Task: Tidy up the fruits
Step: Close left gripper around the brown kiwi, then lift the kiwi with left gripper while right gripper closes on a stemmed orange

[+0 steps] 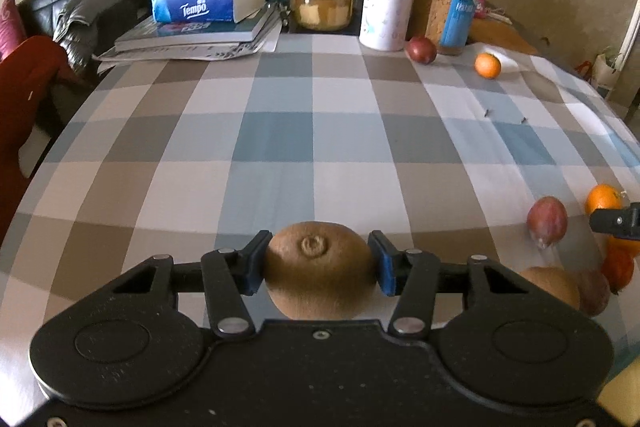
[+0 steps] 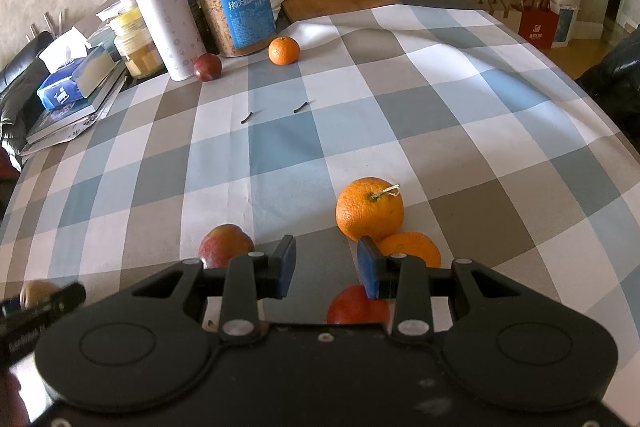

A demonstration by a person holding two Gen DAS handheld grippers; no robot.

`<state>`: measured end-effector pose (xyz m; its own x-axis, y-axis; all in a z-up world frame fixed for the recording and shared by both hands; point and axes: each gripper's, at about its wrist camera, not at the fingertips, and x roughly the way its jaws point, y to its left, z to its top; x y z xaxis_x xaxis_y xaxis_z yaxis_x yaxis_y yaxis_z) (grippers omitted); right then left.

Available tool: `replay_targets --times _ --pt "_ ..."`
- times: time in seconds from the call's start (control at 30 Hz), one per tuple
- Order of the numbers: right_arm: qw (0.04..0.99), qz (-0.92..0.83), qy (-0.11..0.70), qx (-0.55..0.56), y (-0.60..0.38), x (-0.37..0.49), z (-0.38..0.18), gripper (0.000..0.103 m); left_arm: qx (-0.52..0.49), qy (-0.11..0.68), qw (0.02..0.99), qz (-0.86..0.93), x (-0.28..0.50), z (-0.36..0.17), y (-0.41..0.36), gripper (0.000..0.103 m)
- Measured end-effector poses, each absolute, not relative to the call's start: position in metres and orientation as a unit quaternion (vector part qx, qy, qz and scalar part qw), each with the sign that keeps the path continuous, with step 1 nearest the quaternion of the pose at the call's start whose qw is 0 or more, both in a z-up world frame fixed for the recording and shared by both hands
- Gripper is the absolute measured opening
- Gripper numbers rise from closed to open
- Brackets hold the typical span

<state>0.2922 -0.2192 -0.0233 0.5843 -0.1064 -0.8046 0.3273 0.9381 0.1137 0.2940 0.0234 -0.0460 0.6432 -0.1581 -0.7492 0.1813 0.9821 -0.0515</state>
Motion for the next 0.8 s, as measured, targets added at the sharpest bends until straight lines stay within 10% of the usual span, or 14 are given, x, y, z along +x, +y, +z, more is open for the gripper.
replay_targets --times 0.8 --pt "0.889 -0.099 0.431 0.117 -0.203 0.292 -0.010 0.037 -0.045 0.412 0.903 -0.113 0.305 -0.055 0.046 0.060"
